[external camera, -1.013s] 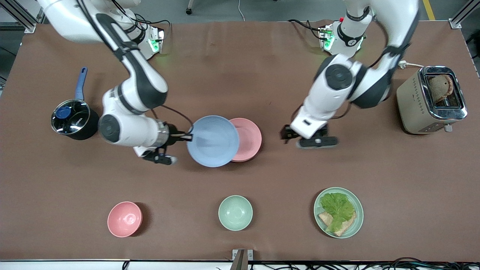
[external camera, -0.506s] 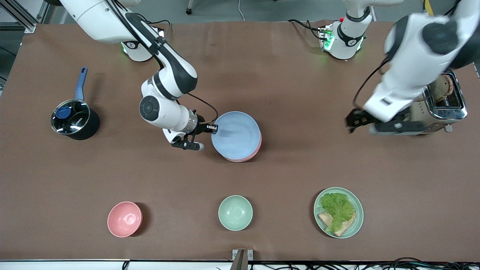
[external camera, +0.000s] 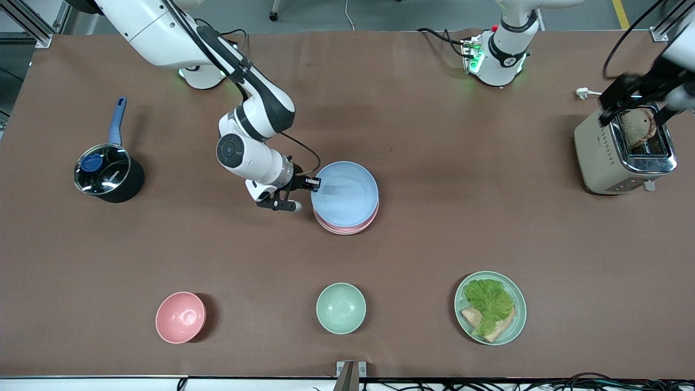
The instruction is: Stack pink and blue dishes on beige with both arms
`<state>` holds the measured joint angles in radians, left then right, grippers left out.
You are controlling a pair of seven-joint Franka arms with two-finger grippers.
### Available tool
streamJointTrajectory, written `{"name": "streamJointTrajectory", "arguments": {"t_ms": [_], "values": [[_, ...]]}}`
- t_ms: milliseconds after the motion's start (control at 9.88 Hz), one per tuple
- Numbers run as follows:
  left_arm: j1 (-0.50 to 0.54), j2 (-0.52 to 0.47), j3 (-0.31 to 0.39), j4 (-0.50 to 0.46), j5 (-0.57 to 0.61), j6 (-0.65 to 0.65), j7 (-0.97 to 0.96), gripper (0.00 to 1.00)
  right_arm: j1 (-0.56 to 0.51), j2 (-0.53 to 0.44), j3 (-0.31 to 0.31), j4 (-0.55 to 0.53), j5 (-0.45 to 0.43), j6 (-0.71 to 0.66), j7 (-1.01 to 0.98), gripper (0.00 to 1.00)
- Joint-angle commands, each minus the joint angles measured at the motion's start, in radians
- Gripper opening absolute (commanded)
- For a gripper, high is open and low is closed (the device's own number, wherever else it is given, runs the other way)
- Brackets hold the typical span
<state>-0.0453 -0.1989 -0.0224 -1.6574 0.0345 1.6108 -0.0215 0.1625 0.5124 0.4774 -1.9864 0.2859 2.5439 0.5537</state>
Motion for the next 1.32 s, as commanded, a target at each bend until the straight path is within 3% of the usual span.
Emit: {"name": "streamJointTrajectory", "arguments": {"t_ms": [0, 101, 304, 506, 608, 709, 911, 1215], "values": [[-0.001, 0.146, -0.001, 0.232, -0.016, -0.162, 0.009, 1.00, -0.005, 0.001, 0.009, -0.022, -0.022, 0.029, 0.025, 0.51], [-0.001, 0.148, -0.001, 0.240, -0.016, -0.185, 0.011, 1.00, -0.008, 0.003, 0.007, -0.022, -0.022, 0.027, 0.022, 1.00], [-0.001, 0.162, 0.010, 0.220, -0.024, -0.184, 0.012, 1.00, -0.056, -0.113, 0.003, -0.019, -0.031, -0.067, 0.018, 1.00], [-0.001, 0.162, 0.012, 0.203, -0.048, -0.184, -0.008, 1.00, -0.128, -0.272, -0.017, -0.015, -0.216, -0.250, 0.021, 1.00], [-0.001, 0.167, 0.013, 0.205, -0.068, -0.184, -0.008, 1.00, -0.133, -0.349, -0.073, -0.006, -0.323, -0.330, 0.034, 1.00], [0.001, 0.171, 0.013, 0.203, -0.079, -0.181, -0.008, 1.00, -0.138, -0.421, -0.129, 0.024, -0.362, -0.412, 0.035, 1.00], [-0.001, 0.183, 0.013, 0.206, -0.070, -0.178, -0.012, 1.00, -0.147, -0.485, -0.265, 0.142, -0.363, -0.563, 0.017, 1.00], [0.001, 0.185, 0.013, 0.202, -0.064, -0.169, -0.011, 1.00, -0.227, -0.532, -0.354, 0.302, -0.346, -0.779, -0.143, 1.00]]}}
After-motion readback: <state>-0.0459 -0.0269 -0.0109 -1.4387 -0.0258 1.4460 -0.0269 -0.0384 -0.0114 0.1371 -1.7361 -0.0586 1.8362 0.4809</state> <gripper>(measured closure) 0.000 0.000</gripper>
